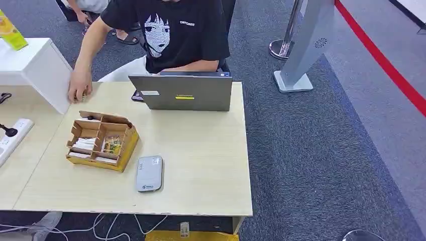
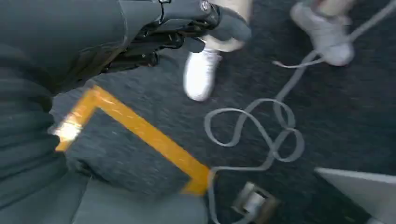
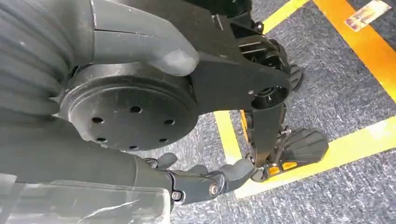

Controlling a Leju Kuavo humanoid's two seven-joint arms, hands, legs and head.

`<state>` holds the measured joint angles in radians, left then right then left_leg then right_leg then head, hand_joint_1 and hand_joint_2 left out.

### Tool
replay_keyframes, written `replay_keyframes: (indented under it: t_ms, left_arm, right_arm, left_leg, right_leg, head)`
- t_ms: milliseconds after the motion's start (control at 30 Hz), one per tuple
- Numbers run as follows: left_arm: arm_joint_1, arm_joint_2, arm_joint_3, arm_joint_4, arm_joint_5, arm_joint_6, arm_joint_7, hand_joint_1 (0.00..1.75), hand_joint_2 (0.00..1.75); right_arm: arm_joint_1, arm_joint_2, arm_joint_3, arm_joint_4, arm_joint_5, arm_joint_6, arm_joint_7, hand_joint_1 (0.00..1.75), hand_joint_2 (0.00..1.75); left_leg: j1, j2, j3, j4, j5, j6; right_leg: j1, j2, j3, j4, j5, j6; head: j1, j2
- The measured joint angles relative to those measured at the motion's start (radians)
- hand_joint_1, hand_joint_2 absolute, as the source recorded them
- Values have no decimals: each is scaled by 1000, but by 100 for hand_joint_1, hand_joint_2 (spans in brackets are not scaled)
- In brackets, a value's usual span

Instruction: Pass the card to the sensor for recognition and then transmit it.

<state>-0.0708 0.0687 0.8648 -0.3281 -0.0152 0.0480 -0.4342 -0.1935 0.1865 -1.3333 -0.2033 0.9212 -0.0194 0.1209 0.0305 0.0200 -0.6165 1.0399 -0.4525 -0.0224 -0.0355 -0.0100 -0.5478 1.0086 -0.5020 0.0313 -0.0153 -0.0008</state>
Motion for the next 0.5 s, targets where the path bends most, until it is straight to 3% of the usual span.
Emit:
replay_keyframes:
  t_ms: [167,500]
  left_arm:
    - [-1,-12,0,47,-18,39,59,175,175]
    - [-1,-13,0,76,-21,51,77,175,175]
  right_arm:
    - [-15,0,0,1,-11,0,2,175,175]
    - [-25,0,0,1,-14,0,2,175,175]
  left_leg:
    - [0,0,0,0,0,0]
    - [0,0,0,0,0,0]
  right_leg:
    - [0,0,0,0,0,0]
    - [0,0,0,0,0,0]
  head:
    - [0,0]
    - [0,0]
